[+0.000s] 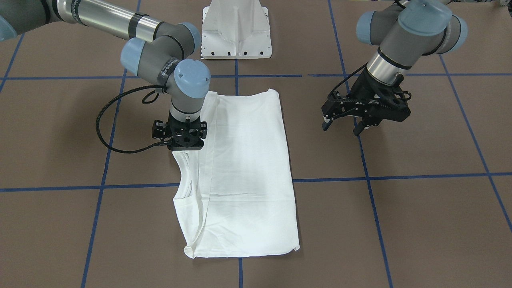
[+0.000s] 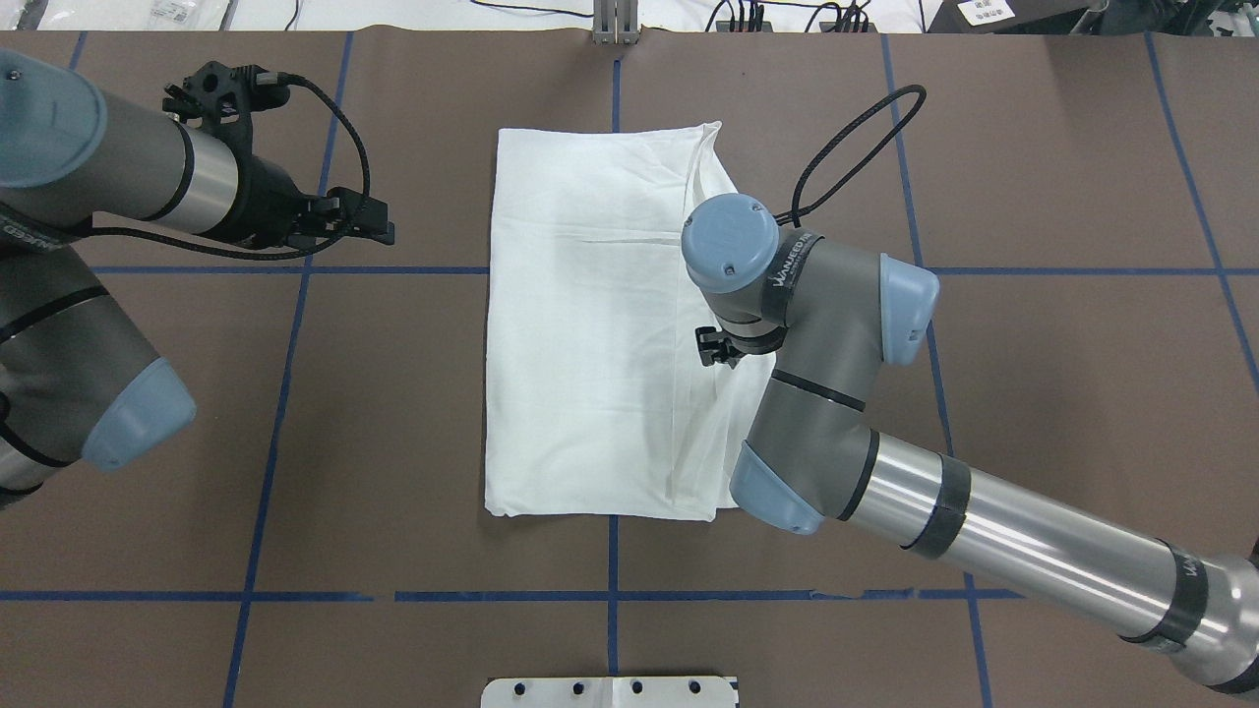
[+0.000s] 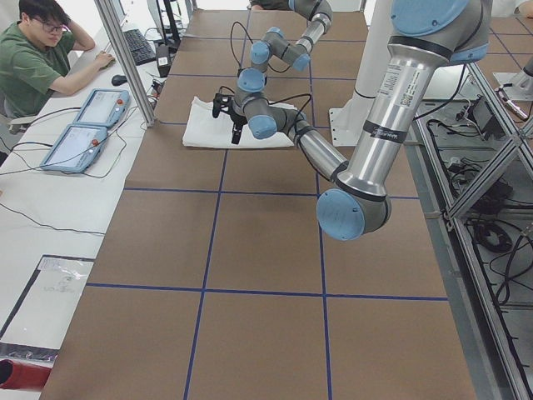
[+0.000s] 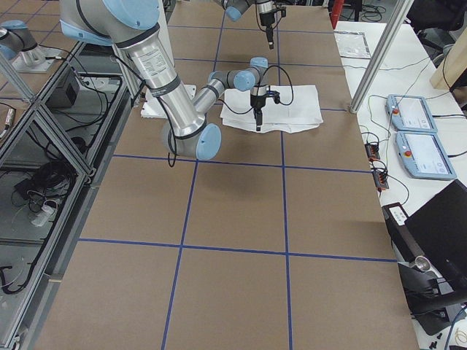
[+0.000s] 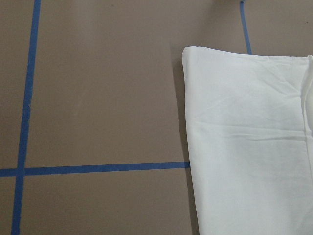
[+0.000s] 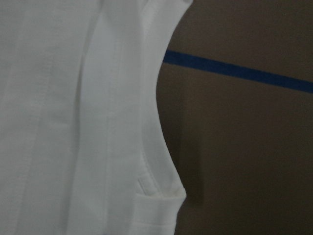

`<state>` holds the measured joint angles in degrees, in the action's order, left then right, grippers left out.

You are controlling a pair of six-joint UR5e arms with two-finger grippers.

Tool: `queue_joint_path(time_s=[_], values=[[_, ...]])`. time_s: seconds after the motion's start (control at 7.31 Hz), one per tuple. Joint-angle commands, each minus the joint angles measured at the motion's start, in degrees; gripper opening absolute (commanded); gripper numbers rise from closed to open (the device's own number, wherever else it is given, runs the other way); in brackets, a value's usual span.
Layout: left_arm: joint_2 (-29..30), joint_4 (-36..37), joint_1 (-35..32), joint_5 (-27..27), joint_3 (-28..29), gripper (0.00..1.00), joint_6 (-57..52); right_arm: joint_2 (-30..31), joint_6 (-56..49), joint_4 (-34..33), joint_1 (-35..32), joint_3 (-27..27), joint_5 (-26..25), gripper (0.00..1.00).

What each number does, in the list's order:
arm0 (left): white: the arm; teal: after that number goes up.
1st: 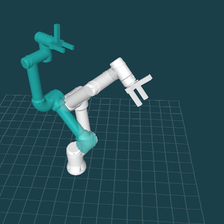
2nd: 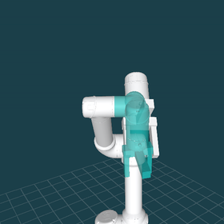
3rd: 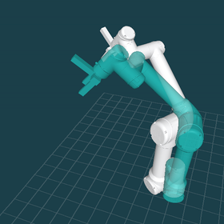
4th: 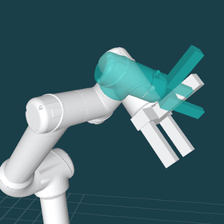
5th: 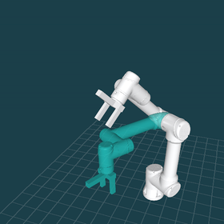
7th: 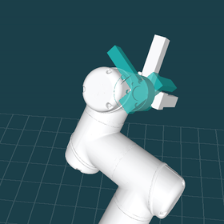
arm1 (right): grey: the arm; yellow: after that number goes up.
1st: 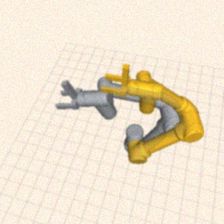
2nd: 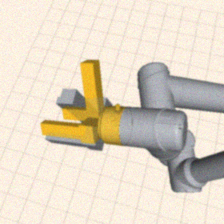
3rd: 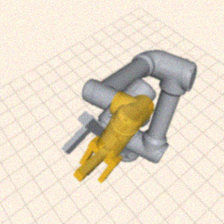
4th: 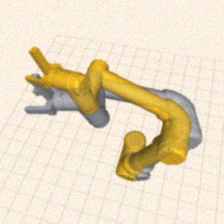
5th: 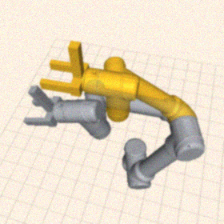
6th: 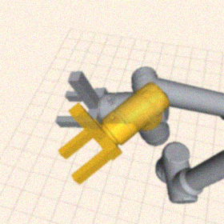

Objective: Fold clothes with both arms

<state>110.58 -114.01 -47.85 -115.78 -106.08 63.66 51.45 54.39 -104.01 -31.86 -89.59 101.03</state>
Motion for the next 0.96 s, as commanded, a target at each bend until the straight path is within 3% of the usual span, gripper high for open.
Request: queue_joint_path(time_s=[0.0, 0.55, 0.82], values=[[0.08, 0.01, 0.30, -0.06, -0.09, 1.00, 0.06, 6.44, -2.26, -0.93, -0.48, -6.27, -0.05, 1.00], [0.25, 0.19, 0.30, -0.06, -0.09, 1.00, 0.06, 6.03, -2.53, -0.58, -0.66, -13.83, 1.26, 1.00], [0.25, 0.19, 0.30, -0.06, -0.09, 1.00, 0.06, 3.58, -1.57, -0.05, 4.75, -14.56, 0.23, 1.00]])
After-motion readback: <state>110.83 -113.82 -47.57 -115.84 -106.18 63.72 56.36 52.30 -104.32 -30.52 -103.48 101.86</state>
